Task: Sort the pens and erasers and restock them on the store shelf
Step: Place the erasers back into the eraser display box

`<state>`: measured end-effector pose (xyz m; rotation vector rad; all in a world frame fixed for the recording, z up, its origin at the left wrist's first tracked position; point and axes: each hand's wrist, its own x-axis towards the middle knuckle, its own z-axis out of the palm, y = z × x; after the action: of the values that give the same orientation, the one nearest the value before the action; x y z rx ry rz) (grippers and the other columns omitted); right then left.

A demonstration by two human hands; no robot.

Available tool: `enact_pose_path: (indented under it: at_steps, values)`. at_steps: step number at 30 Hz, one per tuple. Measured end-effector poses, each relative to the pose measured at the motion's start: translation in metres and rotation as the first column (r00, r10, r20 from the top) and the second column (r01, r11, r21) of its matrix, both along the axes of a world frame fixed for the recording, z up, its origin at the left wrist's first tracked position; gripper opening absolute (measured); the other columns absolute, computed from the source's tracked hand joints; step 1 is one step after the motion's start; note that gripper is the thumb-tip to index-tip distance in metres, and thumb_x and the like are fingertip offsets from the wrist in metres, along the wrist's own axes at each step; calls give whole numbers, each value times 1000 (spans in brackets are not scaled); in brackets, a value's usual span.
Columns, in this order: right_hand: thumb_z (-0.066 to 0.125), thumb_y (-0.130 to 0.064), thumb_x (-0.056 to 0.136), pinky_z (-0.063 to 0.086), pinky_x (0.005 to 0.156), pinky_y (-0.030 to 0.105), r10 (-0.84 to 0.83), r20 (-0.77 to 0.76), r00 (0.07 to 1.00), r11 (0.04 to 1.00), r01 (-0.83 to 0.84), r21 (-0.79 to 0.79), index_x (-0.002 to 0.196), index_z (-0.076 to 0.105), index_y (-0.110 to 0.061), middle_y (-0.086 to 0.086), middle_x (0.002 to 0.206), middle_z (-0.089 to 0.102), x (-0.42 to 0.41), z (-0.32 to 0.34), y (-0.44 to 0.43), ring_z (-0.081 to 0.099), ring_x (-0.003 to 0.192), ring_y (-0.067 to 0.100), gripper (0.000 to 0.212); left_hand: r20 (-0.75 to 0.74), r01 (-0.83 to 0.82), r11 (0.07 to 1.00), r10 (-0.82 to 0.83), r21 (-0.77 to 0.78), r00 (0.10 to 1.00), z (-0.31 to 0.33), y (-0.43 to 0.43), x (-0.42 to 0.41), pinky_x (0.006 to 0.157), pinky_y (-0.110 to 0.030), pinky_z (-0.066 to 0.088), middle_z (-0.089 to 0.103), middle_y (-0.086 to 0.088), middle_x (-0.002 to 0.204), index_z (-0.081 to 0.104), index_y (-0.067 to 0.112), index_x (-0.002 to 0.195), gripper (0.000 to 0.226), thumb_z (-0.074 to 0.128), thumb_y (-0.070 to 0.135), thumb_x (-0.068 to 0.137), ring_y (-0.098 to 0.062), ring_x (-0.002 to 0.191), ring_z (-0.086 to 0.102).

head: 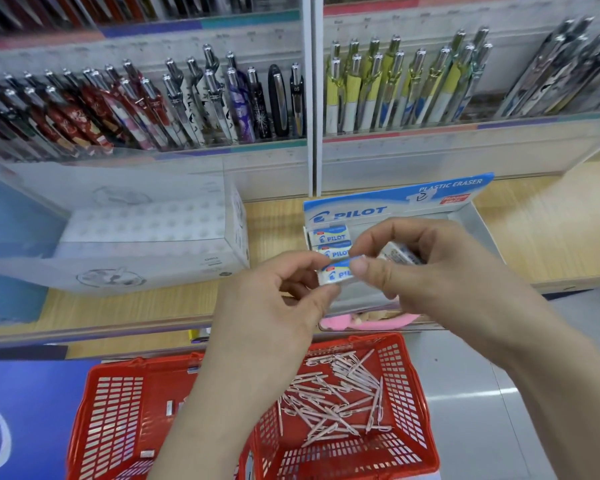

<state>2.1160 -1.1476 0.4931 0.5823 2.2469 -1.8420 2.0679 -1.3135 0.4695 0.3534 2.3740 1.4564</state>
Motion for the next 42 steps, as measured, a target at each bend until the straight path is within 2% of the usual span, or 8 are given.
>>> enact_pose_path:
  at_steps: [3,7,23,28,30,33,37,42]
  values:
    - [78,-30,73,52,66,24,116,-13,993,932,-104,347,87,67,-32,-16,77,64,-4,-5,4,62,75,3,18,-89,13,997,-19,-74,996,-6,4,-2,64,-30,54,61,11,72,70,33,91,20,76,21,76,-7,62,58]
    - [74,-30,79,44,64,20,166,33,986,770,-150,620,92,66,-34,-15,88,62,-12,-10,1,55,73,5,17,-202,-5,991,-22,-135,979,-15,9,-5,66,-12,46,49,18,85,70,34,99,23,73,23,79,1,71,54]
    - [69,-33,82,42,73,26,129,30,991,713,-113,692,82,51,-31,-4,99,68,-19,-26,-15,59,95,15,18,-325,-134,961,49,-242,944,-24,21,-5,73,-31,53,63,13,92,75,29,93,16,72,26,77,-8,75,63]
    - [60,-11,82,42,57,14,10,-8,1000,893,-5,450,81,65,-25,-7,81,70,-15,-25,0,59,69,4,15,-402,-140,949,14,-284,915,-27,22,-4,65,-26,51,63,10,92,74,28,92,15,72,27,77,-9,72,61]
    - [54,1,86,46,53,15,-165,-24,986,986,165,20,91,69,-20,-1,82,73,-11,-18,6,61,65,4,27,-401,-143,952,23,-272,916,-27,22,-4,67,-27,50,59,11,95,73,28,95,17,72,26,78,-8,72,59]
    - [53,3,87,50,50,18,-257,83,963,824,264,-501,110,66,-11,14,92,74,-4,-5,9,68,70,17,30,-439,-145,977,64,-155,896,-21,20,-3,72,-25,49,54,11,103,71,25,102,21,66,28,82,-4,80,56]
    - [57,-14,78,36,35,15,-149,132,980,785,199,-587,116,63,-11,21,92,72,0,1,5,54,45,14,38,-290,42,997,-23,61,957,5,22,4,72,-11,45,56,21,111,67,33,111,32,67,30,79,-2,97,57]
    - [57,-20,75,24,32,15,-155,136,979,762,206,-614,116,64,-21,19,79,71,3,2,-2,31,33,10,42,-240,151,988,-141,22,960,16,26,7,75,-2,40,62,26,97,67,37,108,41,78,35,68,4,91,59]
